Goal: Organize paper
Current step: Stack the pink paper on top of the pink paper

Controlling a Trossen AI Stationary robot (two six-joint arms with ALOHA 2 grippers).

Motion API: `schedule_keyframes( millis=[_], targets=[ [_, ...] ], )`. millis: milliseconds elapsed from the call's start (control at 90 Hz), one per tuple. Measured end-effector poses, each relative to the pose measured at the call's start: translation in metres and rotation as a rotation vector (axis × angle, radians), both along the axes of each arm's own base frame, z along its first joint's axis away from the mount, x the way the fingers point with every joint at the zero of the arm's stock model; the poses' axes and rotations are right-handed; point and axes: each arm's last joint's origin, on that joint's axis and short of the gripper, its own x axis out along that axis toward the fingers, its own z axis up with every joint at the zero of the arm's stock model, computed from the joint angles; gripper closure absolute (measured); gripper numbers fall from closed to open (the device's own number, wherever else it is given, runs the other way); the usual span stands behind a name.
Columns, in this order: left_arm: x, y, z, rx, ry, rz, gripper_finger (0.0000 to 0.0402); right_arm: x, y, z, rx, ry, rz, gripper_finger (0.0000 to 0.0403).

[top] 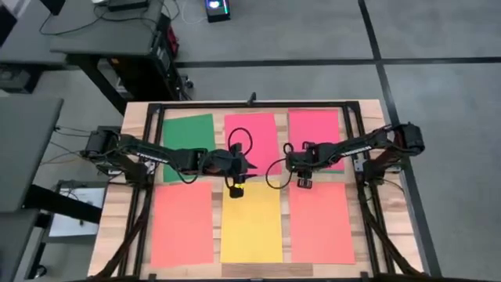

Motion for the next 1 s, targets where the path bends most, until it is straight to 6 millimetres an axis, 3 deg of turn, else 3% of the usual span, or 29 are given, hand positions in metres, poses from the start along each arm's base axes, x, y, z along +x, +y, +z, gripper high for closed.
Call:
schedule_keyframes(
  millis=[267,678,1000],
  targets=[
    [0.000,0.000,0.000,0.004,0.003,-0.002,0.0299,-0.001,0.000,0.001,-0.070,0.018,-0.011,0.0249],
    [0.000,0.000,0.000,0.007,0.004,-0.003,0.0299,0.010,-0.002,0.020,-0.209,0.022,-0.014,0.0264],
    [0.000,0.000,0.000,0.006,0.004,-0.003,0.0299,0.005,-0.009,0.022,-0.318,0.075,-0.051,0.0265]
  ],
)
